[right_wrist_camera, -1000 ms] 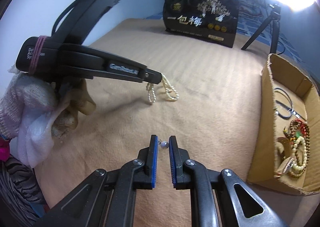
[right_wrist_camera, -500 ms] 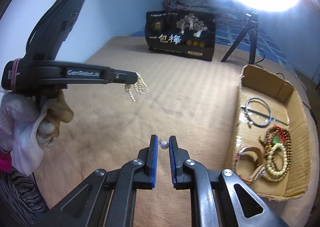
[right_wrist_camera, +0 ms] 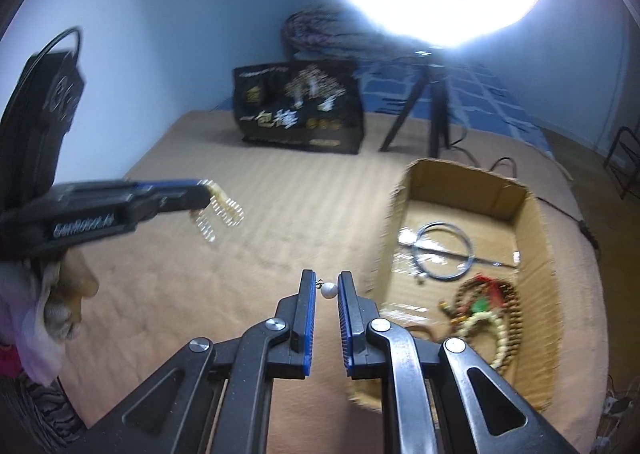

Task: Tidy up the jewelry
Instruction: 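Carry the necklace with the left tool while the right tool carries the earring to the box, then open the left tool to drop the necklace while the right tool releases the earring into the box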

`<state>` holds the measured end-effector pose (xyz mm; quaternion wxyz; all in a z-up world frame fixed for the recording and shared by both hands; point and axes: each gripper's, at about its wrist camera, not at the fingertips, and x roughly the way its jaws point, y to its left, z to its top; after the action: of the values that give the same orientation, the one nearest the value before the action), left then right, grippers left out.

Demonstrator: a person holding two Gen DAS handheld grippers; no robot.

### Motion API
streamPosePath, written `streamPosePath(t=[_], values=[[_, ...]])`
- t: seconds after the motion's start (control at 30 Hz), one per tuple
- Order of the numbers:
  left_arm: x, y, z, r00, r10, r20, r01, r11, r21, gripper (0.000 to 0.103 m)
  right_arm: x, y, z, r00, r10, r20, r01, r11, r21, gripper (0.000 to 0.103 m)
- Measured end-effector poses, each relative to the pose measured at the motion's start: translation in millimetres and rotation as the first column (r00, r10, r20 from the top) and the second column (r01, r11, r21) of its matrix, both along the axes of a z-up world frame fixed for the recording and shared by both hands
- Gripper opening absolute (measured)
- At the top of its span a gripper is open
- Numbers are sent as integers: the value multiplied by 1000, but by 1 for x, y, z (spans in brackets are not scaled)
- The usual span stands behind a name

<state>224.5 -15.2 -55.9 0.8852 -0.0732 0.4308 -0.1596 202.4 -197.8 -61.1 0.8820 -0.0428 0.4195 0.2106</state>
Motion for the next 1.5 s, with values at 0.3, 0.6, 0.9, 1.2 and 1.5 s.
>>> streamPosePath(t=[0.3, 0.6, 0.9, 1.2, 1.5], values=[[10, -42, 7, 998, -55, 24, 56, 998, -29, 5, 33, -49, 14, 994, -109, 20, 109, 994, 9, 9], [21, -90, 8, 992, -122, 37, 123, 992, -32, 5, 62, -82, 7, 984, -175, 17, 175, 984, -12, 9], [29, -125, -6, 986, -168, 17, 168, 985, -29, 5, 80, -99, -5, 978, -206, -10, 206, 978, -18, 9], [31, -145, -22, 982, -188, -20, 188, 982, -12, 5, 89, -107, -15, 973, -226, -40, 227, 974, -3, 9], [30, -150, -24, 981, -191, -21, 192, 981, 11, 5, 89, -111, -16, 970, -237, -51, 238, 971, 6, 25]])
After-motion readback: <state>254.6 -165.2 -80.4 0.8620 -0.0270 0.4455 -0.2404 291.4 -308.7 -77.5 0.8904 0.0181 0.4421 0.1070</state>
